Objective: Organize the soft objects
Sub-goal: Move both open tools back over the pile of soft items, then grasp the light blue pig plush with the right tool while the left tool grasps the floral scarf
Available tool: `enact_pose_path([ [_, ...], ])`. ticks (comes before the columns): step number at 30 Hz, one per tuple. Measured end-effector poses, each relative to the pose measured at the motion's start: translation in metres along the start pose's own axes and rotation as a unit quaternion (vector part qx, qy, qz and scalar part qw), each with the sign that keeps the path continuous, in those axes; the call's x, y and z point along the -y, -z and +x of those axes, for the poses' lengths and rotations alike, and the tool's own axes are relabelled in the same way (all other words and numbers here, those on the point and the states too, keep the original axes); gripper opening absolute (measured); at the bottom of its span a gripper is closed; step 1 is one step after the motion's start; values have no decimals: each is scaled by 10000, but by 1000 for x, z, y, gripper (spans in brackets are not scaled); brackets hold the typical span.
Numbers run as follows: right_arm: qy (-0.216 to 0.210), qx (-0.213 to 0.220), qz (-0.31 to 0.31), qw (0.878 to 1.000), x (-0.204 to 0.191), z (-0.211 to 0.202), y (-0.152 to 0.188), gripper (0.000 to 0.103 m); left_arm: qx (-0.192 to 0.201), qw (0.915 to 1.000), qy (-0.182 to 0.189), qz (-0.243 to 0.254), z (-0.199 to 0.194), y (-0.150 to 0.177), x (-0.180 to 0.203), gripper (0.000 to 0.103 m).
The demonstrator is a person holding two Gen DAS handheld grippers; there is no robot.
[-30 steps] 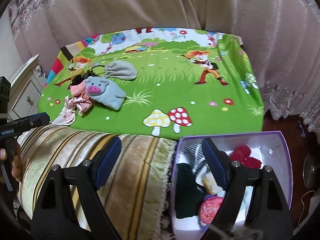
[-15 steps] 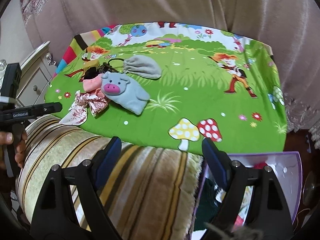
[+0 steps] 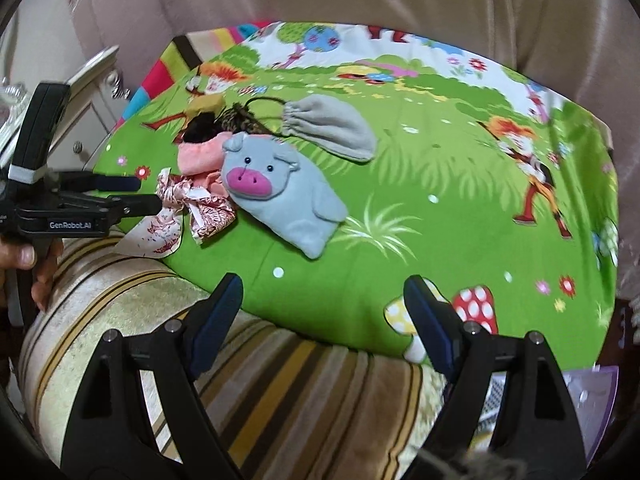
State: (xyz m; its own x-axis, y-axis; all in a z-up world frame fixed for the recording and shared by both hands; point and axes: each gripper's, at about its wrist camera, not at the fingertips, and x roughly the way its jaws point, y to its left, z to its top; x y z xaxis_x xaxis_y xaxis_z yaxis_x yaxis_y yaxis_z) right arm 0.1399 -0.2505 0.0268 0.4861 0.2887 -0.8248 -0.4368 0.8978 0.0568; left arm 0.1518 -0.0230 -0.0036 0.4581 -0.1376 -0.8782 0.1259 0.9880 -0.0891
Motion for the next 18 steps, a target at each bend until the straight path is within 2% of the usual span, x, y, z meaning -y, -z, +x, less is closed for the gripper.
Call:
enact_pose_path([
  [2,-111,-73,-190,9997,-3,10,-6,86,-92,9997,-124,183,7,-3,3,62],
  [8,-362,-165,-580,9975,-9,35,-21,88,-187,9977,-332,554,20,-9,8,62],
  [14,-566,-265,-1003,9930,-11,63,-38,90,-312,9963,-295,741,31,-12,13,61],
  [18,-708,-362,-1227,9892,-12,82,-47,90,-395,9956,-233,818,37,-13,15,56],
])
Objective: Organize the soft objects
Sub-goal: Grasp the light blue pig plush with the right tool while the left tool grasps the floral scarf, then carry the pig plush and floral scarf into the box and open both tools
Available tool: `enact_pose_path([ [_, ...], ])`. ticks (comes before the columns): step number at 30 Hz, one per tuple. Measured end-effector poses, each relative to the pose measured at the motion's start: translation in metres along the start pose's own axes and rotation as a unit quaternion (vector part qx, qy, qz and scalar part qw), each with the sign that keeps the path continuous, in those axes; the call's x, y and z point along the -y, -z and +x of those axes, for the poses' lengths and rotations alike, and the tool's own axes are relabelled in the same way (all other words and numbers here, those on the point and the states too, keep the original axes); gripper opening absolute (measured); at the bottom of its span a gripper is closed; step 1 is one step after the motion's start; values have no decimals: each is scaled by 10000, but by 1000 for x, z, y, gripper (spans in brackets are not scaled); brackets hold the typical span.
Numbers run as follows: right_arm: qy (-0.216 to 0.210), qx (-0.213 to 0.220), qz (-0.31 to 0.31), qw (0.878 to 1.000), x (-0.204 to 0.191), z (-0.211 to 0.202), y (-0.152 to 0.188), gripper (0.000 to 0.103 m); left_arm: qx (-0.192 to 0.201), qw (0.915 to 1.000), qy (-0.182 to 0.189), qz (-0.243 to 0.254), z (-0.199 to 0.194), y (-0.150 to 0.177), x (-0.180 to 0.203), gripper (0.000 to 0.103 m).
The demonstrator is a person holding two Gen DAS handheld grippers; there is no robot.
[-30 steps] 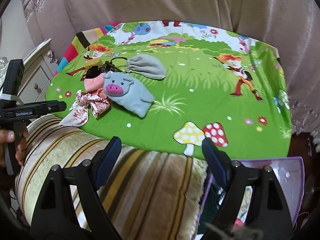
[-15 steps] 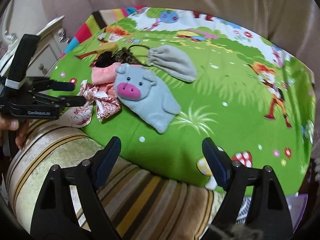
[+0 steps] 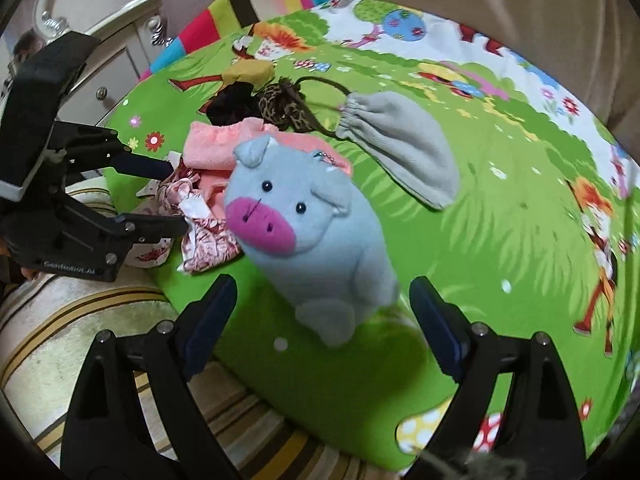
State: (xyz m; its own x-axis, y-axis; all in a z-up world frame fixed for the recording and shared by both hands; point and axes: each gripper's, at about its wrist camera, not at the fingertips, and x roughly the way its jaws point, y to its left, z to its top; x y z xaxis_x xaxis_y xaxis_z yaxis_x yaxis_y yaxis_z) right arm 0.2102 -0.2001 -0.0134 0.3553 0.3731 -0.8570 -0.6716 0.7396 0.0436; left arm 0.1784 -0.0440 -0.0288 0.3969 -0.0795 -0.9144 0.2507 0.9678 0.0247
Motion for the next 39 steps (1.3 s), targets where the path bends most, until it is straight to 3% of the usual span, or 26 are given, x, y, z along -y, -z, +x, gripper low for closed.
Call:
enact_pose_path([
  [5,-96,-99,-146,9998,3,15,-8,90,-69,9997,229,-39,6,-1,-3,31],
  [8,-177,-137,-168,9996,6,21,-12,91,-66,9994,331,-49,7,0,-4,27],
  [16,-198,-203,-319,9991,-1,36,-19,91,94,9982,495,-325,-1,6,-11,25],
  [26,-156,-22,14,9999,2,22,-11,59,332,9952,632,-675,-15,14,-17,25],
  [32,-177,179,234,9994,4,4,-2,49,495,9917,736,-933,-26,22,-21,24],
  [39,-86,390,506,9979,5,-20,12,47,670,9886,789,-1092,-40,33,-20,24],
])
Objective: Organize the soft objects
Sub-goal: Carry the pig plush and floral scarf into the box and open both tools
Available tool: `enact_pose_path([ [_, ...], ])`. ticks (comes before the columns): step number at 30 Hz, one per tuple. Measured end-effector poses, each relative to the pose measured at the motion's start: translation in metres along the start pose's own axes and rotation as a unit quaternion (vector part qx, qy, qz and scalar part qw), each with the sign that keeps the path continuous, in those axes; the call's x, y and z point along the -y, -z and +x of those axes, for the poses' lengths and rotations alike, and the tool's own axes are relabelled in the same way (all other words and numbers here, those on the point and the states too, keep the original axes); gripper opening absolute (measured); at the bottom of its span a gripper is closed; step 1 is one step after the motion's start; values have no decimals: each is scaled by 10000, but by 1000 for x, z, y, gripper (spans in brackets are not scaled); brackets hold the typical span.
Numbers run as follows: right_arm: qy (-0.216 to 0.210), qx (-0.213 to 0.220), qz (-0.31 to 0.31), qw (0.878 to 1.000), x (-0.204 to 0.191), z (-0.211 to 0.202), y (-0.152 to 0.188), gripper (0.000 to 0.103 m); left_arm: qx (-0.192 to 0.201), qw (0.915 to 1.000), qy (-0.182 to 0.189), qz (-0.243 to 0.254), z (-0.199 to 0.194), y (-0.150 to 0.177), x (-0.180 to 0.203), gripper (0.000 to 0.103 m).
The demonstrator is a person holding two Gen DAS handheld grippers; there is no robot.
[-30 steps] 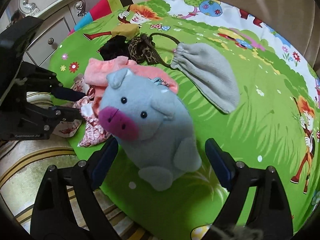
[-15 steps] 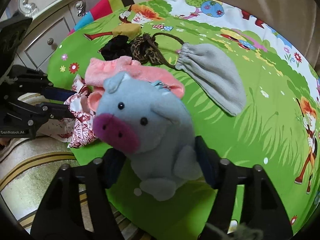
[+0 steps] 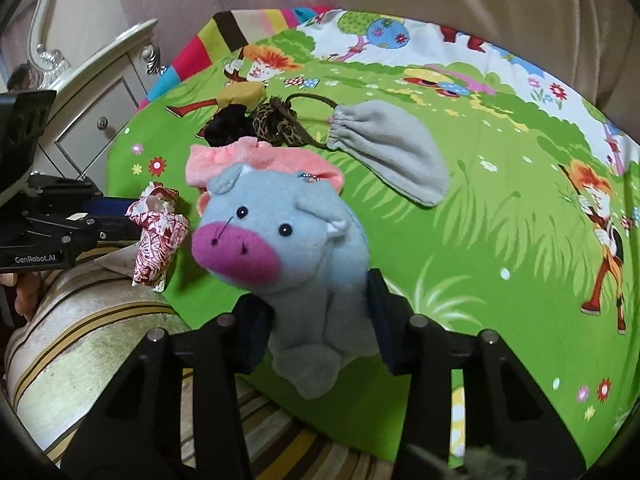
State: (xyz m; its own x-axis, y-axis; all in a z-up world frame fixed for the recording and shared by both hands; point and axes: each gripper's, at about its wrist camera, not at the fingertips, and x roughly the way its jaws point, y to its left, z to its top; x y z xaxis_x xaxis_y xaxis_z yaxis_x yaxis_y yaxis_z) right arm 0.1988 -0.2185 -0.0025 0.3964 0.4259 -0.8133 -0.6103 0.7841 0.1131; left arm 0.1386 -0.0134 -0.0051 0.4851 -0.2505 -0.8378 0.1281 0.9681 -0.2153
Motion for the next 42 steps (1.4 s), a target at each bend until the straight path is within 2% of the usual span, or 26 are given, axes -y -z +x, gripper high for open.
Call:
enact_pose_path([
  [8,172,260,242,9992,-4,-32,20,46,259,9996,-17,-96,-19,7,6,24],
  [18,378,613,503,9961,-11,-72,50,46,485,9987,97,135,-39,16,38,24],
  [28,530,914,861,9907,-4,-118,89,46,502,9964,375,567,-48,23,90,24],
  [42,1258,1164,1618,9718,45,-192,161,46,369,9873,960,1213,-51,34,175,24],
])
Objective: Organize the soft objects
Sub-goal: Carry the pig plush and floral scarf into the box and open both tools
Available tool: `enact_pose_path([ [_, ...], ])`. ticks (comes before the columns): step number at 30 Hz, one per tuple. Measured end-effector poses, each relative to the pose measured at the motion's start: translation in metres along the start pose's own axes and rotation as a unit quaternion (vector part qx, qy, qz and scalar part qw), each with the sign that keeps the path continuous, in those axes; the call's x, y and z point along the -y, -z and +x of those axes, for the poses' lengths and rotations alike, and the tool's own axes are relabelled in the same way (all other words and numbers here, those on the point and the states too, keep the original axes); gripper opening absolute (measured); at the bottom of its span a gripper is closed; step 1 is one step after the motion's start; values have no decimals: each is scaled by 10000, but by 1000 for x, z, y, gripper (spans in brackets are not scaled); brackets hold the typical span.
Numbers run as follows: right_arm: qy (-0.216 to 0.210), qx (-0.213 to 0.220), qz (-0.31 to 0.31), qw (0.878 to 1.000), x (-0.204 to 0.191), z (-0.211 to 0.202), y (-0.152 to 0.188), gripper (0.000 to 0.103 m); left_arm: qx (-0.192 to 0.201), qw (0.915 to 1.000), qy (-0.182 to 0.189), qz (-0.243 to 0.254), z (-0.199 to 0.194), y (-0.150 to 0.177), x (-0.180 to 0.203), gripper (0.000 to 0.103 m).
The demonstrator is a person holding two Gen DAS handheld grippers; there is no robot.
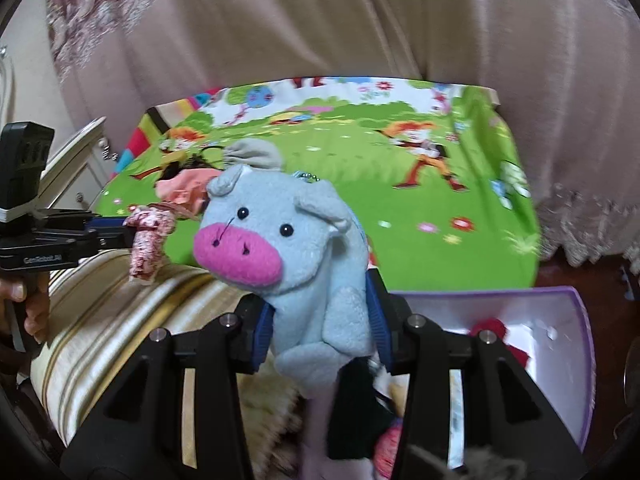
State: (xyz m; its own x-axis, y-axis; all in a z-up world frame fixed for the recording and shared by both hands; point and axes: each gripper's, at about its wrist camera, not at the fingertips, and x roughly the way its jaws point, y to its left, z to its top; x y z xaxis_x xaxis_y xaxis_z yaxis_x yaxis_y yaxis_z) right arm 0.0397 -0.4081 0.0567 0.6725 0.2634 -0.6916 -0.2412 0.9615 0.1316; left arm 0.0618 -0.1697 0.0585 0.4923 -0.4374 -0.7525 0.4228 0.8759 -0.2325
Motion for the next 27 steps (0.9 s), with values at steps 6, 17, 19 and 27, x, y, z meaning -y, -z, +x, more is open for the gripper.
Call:
enact_pose_path([
  [6,339,22,313,9989,36,-21,18,46,-93,9991,255,312,8,-2,37,24],
  [17,894,-26,664,9938,81,-45,47,46,-408,9924,710,921,28,7,105,24],
  [19,934,-37,721,9930,86,-47,51,46,-467,9902,784,1060,32,11,118,24],
  [27,1382,-188,853,9865,100,-50,62,46,-640,9819,984,1484,44,20,156,24],
])
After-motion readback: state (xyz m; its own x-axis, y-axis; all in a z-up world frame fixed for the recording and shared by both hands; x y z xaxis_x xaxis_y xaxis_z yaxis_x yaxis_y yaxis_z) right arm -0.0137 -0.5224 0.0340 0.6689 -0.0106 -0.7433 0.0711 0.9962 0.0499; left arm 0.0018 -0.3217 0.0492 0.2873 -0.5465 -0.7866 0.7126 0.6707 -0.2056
